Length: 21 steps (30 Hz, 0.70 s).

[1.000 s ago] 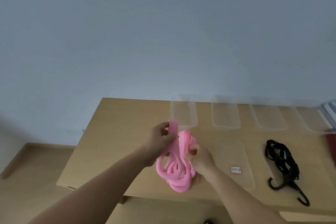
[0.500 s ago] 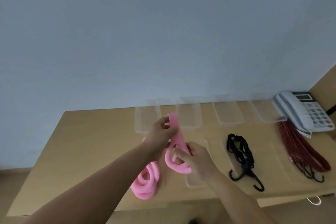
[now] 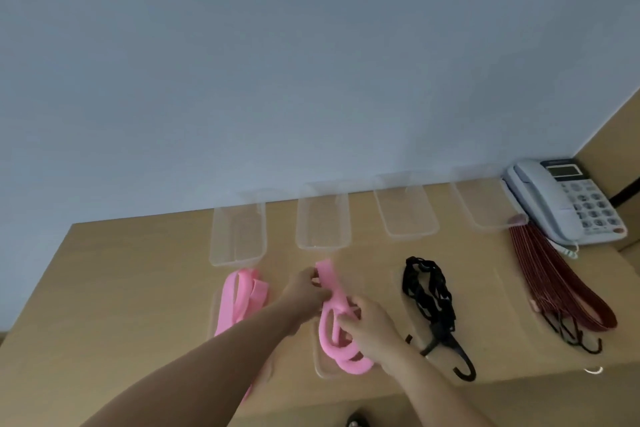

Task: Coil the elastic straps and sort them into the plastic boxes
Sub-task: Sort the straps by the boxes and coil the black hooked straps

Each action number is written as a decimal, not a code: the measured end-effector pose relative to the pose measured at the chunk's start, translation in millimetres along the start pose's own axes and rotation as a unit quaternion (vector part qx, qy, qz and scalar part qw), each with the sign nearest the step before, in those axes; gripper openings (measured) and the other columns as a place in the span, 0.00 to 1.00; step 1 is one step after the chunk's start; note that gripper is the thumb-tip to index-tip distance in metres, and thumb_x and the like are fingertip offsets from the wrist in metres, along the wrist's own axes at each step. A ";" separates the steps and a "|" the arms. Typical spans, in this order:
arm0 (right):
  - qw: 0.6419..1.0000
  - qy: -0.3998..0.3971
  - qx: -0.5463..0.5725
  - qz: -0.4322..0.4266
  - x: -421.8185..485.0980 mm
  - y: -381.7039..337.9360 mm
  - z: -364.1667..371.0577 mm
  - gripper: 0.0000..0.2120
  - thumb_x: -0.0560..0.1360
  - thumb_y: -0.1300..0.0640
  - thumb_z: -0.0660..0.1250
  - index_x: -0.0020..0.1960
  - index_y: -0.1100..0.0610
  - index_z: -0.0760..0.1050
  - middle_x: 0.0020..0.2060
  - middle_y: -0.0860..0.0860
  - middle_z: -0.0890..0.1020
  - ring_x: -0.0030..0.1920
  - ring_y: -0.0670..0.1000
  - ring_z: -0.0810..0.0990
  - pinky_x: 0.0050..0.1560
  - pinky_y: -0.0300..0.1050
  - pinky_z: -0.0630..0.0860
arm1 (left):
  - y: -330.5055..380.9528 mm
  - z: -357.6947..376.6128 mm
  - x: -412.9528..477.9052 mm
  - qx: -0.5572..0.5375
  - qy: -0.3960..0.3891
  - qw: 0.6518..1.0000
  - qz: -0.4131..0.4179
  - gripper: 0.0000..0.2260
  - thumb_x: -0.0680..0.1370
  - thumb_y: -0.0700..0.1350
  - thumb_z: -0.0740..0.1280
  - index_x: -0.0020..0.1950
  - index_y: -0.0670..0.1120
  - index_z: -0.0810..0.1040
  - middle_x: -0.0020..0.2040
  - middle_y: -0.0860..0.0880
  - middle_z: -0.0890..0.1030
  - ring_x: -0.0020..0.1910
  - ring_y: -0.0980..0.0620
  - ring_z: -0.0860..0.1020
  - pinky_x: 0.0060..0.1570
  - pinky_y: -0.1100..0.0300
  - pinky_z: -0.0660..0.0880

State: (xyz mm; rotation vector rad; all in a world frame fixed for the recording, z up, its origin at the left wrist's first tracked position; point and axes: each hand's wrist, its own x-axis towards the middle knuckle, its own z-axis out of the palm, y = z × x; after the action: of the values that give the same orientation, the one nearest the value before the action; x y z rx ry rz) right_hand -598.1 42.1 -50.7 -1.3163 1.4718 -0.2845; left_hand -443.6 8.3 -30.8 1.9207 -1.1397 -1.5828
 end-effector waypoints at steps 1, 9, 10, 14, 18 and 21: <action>0.999 0.012 -0.039 -0.012 3.4 1.5 1.3 0.11 0.79 0.52 0.63 0.61 0.50 0.73 0.50 0.45 0.80 0.46 0.44 0.81 0.49 0.42 0.79 | -2.6 0.1 2.2 0.036 0.005 0.999 0.002 0.16 0.76 0.33 0.64 0.64 0.41 0.74 0.51 0.44 0.82 0.40 0.49 0.80 0.36 0.60 0.77; 0.922 0.123 -0.311 -0.197 0.8 12.6 11.6 0.18 0.78 0.57 0.59 0.67 0.54 0.70 0.63 0.49 0.72 0.61 0.51 0.71 0.62 0.42 0.69 | -7.6 1.3 -1.5 0.257 0.068 0.962 0.065 0.23 0.78 0.41 0.64 0.73 0.42 0.67 0.66 0.45 0.75 0.59 0.48 0.78 0.55 0.58 0.76; 0.912 0.112 -0.328 -0.220 0.6 15.8 11.6 0.18 0.78 0.57 0.59 0.68 0.55 0.71 0.63 0.50 0.73 0.61 0.52 0.72 0.62 0.43 0.71 | -9.4 1.7 -3.9 0.272 0.069 0.957 0.074 0.26 0.79 0.42 0.63 0.76 0.43 0.62 0.70 0.45 0.71 0.62 0.48 0.76 0.57 0.60 0.73; 0.881 0.042 -0.410 -0.233 4.9 23.9 9.4 0.21 0.80 0.53 0.55 0.72 0.52 0.66 0.72 0.47 0.65 0.69 0.50 0.66 0.68 0.43 0.66 | -14.0 -0.7 -13.2 0.314 0.030 0.945 0.083 0.27 0.80 0.41 0.61 0.79 0.48 0.59 0.76 0.46 0.64 0.69 0.49 0.71 0.64 0.60 0.67; 0.867 0.048 -0.445 -0.220 7.0 12.5 7.4 0.17 0.79 0.51 0.56 0.67 0.51 0.70 0.68 0.47 0.69 0.65 0.50 0.68 0.63 0.43 0.70 | -16.9 -17.8 -30.5 0.287 0.049 0.955 0.055 0.24 0.79 0.41 0.63 0.76 0.48 0.65 0.75 0.48 0.67 0.70 0.49 0.71 0.66 0.58 0.68; 0.854 0.075 -0.470 -0.211 4.4 -7.3 8.2 0.16 0.80 0.50 0.54 0.64 0.50 0.72 0.66 0.47 0.71 0.65 0.50 0.68 0.62 0.44 0.69 | -21.4 -42.9 -50.9 0.265 0.089 0.959 0.045 0.24 0.79 0.42 0.63 0.75 0.47 0.67 0.73 0.47 0.70 0.68 0.48 0.72 0.66 0.57 0.69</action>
State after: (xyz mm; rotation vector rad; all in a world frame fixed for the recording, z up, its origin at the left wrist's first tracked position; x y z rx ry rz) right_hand -586.5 39.6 -50.7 -2.4692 1.4793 0.0959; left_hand -397.3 53.0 -3.3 2.2378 -1.6649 -1.0959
